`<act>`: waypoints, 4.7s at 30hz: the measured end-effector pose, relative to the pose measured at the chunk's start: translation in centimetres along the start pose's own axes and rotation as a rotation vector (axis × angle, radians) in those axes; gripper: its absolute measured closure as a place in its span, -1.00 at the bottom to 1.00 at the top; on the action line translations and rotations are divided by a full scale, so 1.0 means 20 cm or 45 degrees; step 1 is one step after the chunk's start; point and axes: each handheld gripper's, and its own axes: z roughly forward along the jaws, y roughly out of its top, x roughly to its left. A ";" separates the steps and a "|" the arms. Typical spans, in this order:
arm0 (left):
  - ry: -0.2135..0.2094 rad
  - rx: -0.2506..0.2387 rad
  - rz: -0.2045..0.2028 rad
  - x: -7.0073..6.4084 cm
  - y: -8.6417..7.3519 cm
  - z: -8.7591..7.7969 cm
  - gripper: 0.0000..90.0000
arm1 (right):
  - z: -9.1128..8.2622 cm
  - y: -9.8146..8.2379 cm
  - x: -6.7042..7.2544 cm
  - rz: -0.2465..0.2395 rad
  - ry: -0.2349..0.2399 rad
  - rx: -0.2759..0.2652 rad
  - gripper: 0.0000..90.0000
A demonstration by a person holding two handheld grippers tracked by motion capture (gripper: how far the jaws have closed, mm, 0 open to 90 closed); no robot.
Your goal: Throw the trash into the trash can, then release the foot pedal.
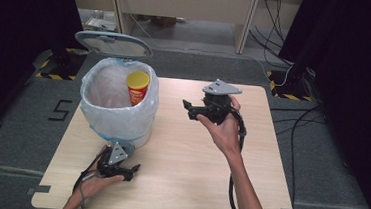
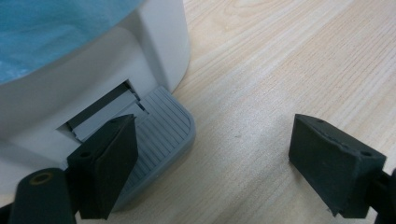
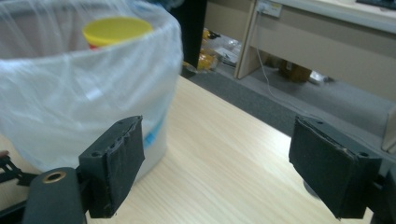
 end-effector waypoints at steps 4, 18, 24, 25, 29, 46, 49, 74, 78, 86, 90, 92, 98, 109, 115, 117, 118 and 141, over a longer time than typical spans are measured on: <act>0.002 -0.003 -0.002 0.00 0.00 0.00 -0.68 | -0.03 -0.08 -0.06 0.027 -0.020 0.001 -0.59; -0.002 -0.008 -0.005 0.00 0.00 0.00 -0.68 | -0.10 -0.36 -0.18 0.128 -0.078 0.040 -0.59; 0.000 -0.002 0.001 0.00 0.00 0.00 -0.68 | -0.15 -0.51 -0.20 0.181 -0.109 0.047 -0.60; 0.000 -0.002 0.002 0.00 0.00 0.00 -0.68 | -0.16 -0.53 -0.20 0.185 -0.116 0.052 -0.60; 0.000 -0.004 0.001 0.00 0.00 0.00 -0.68 | -0.17 -0.58 -0.21 0.188 -0.132 0.063 -0.60; 0.004 -0.003 -0.001 0.00 0.00 0.00 -0.68 | -0.18 -0.85 -0.15 0.225 -0.149 0.108 -0.62; 0.002 -0.002 -0.001 0.00 0.00 0.00 -0.68 | -0.18 -0.88 -0.14 0.214 -0.143 0.136 -0.62; 0.004 -0.003 -0.001 0.00 0.00 0.00 -0.68 | -0.13 -1.10 -0.08 0.269 -0.117 0.315 -0.64; 0.004 -0.003 -0.002 0.00 0.00 0.00 -0.68 | -0.14 -1.13 -0.08 0.261 -0.119 0.334 -0.64; 0.006 -0.003 -0.009 -0.01 0.00 0.00 -0.68 | -0.14 -1.15 -0.07 0.258 -0.170 0.422 -0.63; 0.007 -0.003 -0.009 -0.01 0.00 0.00 -0.68 | -0.14 -1.15 -0.06 0.239 -0.186 0.438 -0.68; 0.007 -0.002 -0.009 -0.01 0.00 0.00 -0.68 | -0.14 -1.15 -0.06 0.239 -0.190 0.439 -0.68; 0.007 -0.004 -0.010 -0.01 0.00 0.00 -0.68 | -0.14 -1.15 -0.06 0.242 -0.183 0.443 -0.70; 0.008 -0.004 -0.010 -0.01 0.00 0.00 -0.68 | -0.14 -1.15 -0.06 0.239 -0.184 0.444 -0.71; 0.007 -0.002 -0.009 -0.01 0.00 0.00 -0.68 | -0.14 -1.15 -0.06 0.238 -0.184 0.443 -0.71; 0.004 -0.002 -0.006 0.00 0.00 0.00 -0.68 | -0.14 -1.15 -0.06 0.240 -0.185 0.444 -0.71; 0.002 0.002 0.000 0.00 0.00 0.00 -0.68 | -0.14 -1.15 -0.06 0.238 -0.185 0.443 -0.71; 0.028 -0.026 0.006 -0.01 0.00 -0.01 -0.67 | -0.14 -1.15 -0.06 0.240 -0.184 0.444 -0.72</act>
